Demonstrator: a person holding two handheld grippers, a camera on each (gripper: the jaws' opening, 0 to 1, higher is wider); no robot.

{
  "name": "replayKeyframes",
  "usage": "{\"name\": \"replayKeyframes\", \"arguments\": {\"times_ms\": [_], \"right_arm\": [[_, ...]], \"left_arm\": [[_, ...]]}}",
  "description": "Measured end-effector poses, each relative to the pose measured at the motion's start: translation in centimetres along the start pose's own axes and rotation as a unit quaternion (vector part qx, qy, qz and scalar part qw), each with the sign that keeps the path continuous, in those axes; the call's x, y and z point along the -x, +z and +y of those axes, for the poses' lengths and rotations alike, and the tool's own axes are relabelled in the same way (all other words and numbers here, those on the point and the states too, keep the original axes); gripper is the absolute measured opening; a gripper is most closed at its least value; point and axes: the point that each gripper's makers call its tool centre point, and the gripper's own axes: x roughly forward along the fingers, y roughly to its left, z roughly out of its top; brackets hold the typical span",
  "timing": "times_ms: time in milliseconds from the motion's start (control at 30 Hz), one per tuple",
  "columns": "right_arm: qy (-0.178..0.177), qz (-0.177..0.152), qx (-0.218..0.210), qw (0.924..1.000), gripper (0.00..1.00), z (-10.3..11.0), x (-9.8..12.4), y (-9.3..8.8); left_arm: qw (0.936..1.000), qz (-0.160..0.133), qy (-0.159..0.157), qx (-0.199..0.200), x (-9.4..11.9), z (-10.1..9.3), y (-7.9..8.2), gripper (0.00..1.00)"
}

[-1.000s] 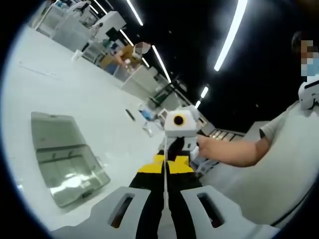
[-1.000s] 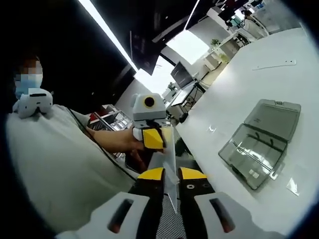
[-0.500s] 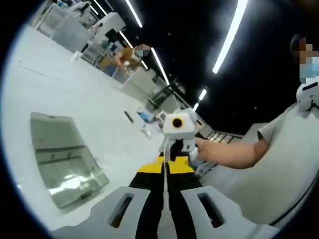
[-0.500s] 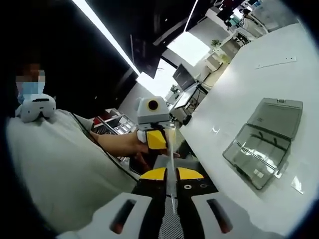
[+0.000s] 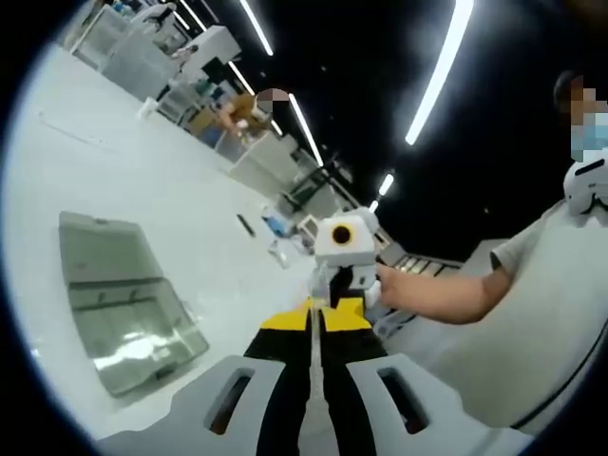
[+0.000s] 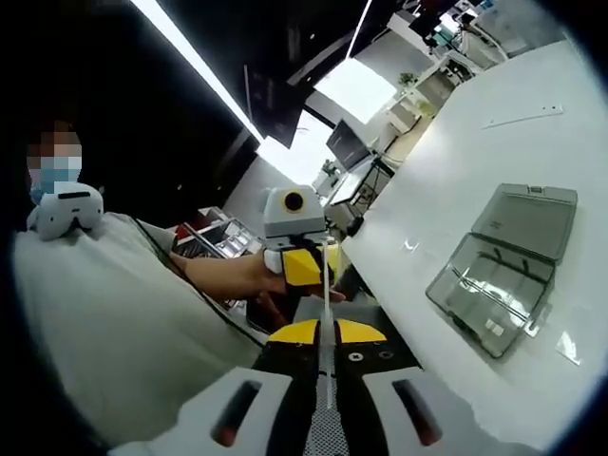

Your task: Insert the divider into the dual guide fixture by aligning both edges with the guide slots and pushing it downward to the bottom, including one-sided entry, uneven engagement, binding, and posture correction.

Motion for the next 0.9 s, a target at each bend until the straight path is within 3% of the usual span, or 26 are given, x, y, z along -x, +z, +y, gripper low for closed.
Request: {"name": "replayKeyframes", "arguments": {"times_ms": [900], "right_arm": [[-0.061,0.021,-0.014,0.9978,0.00,-0.6,-0.3,0.9]], "left_arm": [[0.9993,-0.023,0.028,-0.003,0.5,1.3,0.5,0.03]]}}
